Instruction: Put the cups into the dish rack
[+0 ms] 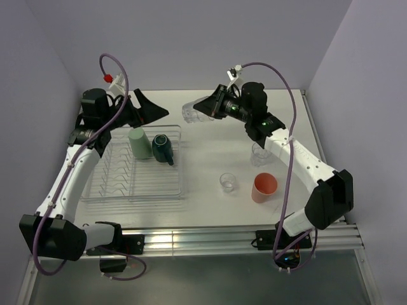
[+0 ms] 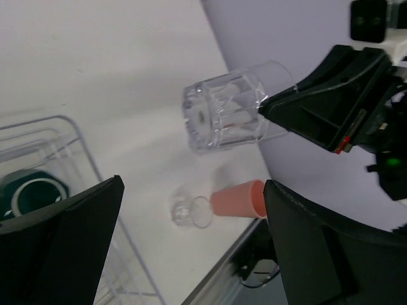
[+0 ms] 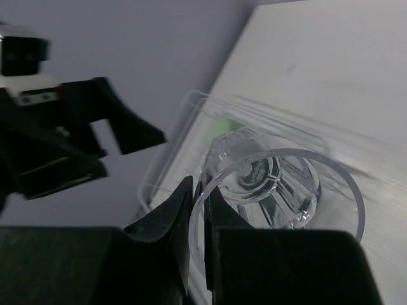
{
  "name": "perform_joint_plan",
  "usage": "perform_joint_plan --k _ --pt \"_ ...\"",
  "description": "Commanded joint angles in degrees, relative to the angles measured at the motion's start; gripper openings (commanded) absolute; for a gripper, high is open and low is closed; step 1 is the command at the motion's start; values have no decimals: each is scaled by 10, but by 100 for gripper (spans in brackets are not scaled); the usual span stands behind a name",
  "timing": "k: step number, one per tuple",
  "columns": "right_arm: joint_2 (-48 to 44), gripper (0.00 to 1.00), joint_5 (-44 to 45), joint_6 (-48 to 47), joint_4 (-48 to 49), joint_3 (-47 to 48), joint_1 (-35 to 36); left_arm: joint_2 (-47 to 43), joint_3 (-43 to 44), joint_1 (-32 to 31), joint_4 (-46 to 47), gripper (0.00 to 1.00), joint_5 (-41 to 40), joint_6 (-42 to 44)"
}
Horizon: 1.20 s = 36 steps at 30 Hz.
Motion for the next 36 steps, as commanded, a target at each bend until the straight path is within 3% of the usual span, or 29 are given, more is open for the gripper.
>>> perform_joint_plan --k 1,7,13,19,36 --pt "11 0 -127 115 197 -31 0 -4 -37 4 149 99 116 -80" --pt "45 0 -187 241 363 -58 1 -3 -84 4 265 99 143 -135" --pt "68 0 -205 315 448 -73 1 10 -86 4 257 99 133 -122" --pt "66 0 -204 330 461 -75 4 19 -82 3 217 99 111 -96" --pt "102 0 -215 390 530 -54 20 20 -111 -12 297 99 143 -148"
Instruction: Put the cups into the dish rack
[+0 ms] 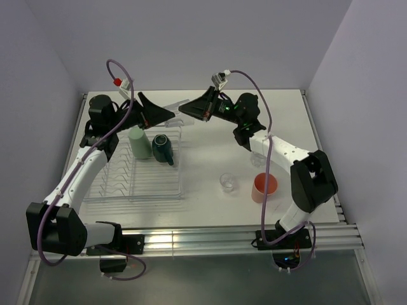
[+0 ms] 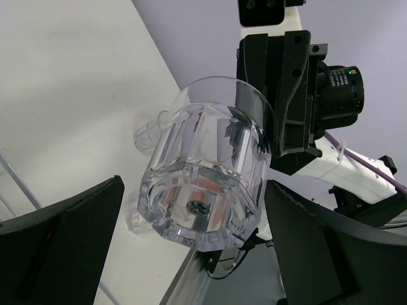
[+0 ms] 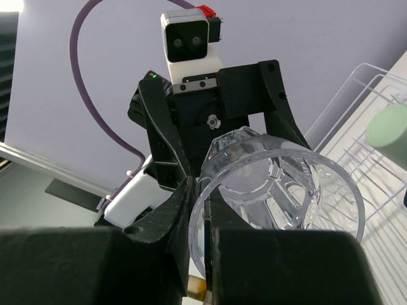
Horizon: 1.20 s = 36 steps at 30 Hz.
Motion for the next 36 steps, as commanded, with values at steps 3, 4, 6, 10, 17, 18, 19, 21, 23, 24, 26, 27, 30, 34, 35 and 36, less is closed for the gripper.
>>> perform_joint_plan --k 3,4,6,10,17,18,19,21,23,24,26,27,30,34,35,36 --pt "5 0 -10 25 72 25 9 -4 -6 -7 51 99 19 -18" --pt "6 0 -10 26 73 26 10 -4 -6 -8 53 99 19 -19" --pt "9 0 -12 28 75 30 11 -4 -6 -9 53 99 16 -19" --pt "15 0 -14 33 79 32 15 -4 -7 -9 56 98 14 -19" --pt "22 0 -13 32 79 38 17 -3 -2 -13 49 77 20 -17" --pt "22 0 -12 32 78 38 18 -3 1 -13 45 60 20 -16" --pt "21 0 -11 27 73 38 17 -4 2 -13 38 50 20 -13" --pt "18 0 -8 20 66 38 17 -9 7 -13 30 25 20 -7" --pt "11 2 -2 5 52 37 17 -14 11 -13 13 0 16 -2" --pt "10 4 0 -1 46 36 17 -19 14 -13 8 0 15 5" --pt "2 16 7 -14 32 32 18 -28 18 -13 -9 0 10 13" --pt "0 21 9 -18 29 31 17 -31 21 -12 -15 0 7 16" --pt "-8 34 20 -35 5 24 17 -44 29 -13 -33 0 -1 23" --pt "-37 46 47 -85 -53 9 14 -59 49 -11 -71 0 -17 45" --pt "-44 47 63 -96 -67 6 12 -64 59 -10 -81 0 -21 58" --pt "-51 48 71 -107 -84 4 11 -66 64 -9 -101 0 -27 64"
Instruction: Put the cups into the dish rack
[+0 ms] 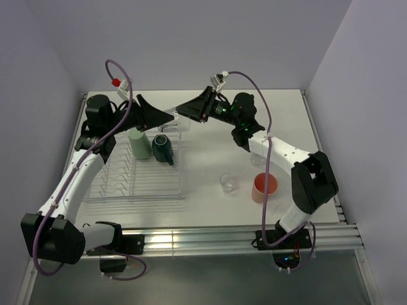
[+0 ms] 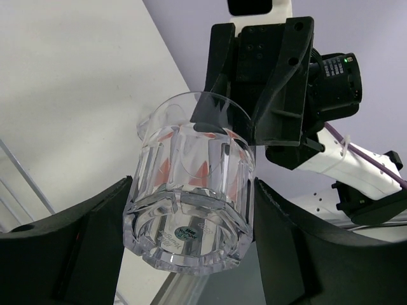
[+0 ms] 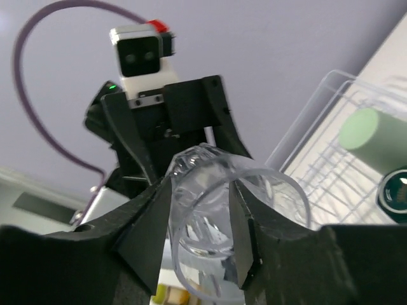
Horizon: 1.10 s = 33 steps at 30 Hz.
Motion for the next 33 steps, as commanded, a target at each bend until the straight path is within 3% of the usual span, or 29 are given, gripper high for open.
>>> perform_joint_plan --k 1,10,14,22,33 --pt "-67 49 50 -80 -68 -5 -4 -35 57 2 -57 0 -31 46" --pt "-141 50 226 -236 -319 0 -21 -43 157 9 -302 0 -155 161" --pt "-146 50 296 -283 -388 15 -23 -34 204 9 -444 0 -295 209" --pt "-128 51 358 -340 -460 43 -24 -53 171 4 -526 0 -455 233" --pt "-103 51 375 -362 -482 57 -24 -56 117 -49 -558 0 -543 228"
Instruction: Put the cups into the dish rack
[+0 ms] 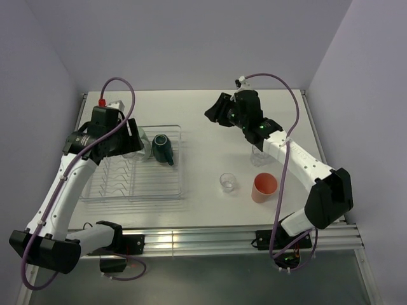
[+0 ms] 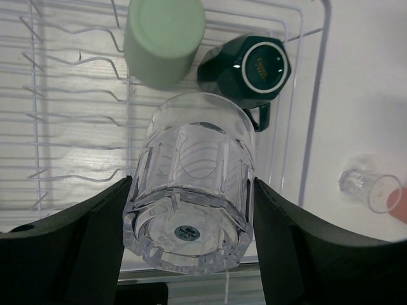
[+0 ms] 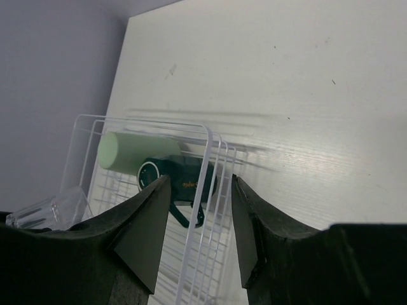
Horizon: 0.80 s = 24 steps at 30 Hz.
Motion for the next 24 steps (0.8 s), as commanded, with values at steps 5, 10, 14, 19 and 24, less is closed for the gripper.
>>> perform_joint_plan --k 5,10,14,19,24 --pt "8 51 14 -20 -2 24 -4 1 -30 -19 2 0 -60 8" --pt "15 51 9 -20 1 21 -4 28 -46 -25 15 0 -56 12" --pt "17 51 13 -22 2 20 -4 52 -59 -28 30 0 -57 12" --pt "23 51 11 -24 2 20 -4 88 -63 -32 39 0 -68 12" --pt "34 51 2 -23 4 21 -5 124 -61 -35 43 0 -74 9"
